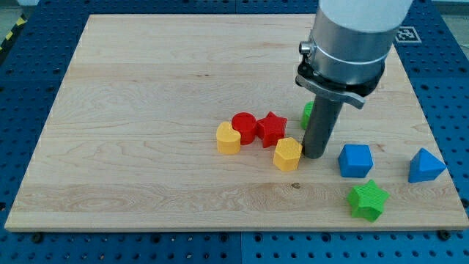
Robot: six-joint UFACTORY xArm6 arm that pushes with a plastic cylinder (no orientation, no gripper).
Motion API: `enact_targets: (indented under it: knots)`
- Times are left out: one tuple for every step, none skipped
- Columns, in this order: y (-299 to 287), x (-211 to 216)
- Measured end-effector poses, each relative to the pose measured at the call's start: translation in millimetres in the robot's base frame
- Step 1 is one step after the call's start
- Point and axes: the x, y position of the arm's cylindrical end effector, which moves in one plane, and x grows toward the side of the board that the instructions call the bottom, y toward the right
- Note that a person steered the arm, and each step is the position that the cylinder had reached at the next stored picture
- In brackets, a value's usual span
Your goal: Move the hexagon to the bottom right of the yellow heart
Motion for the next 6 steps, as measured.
enact_targets:
  knots:
    - [0, 12]
    - [-4, 12]
    - [-27, 12]
    - [-59, 12]
    - [-63, 11]
    - [-56, 27]
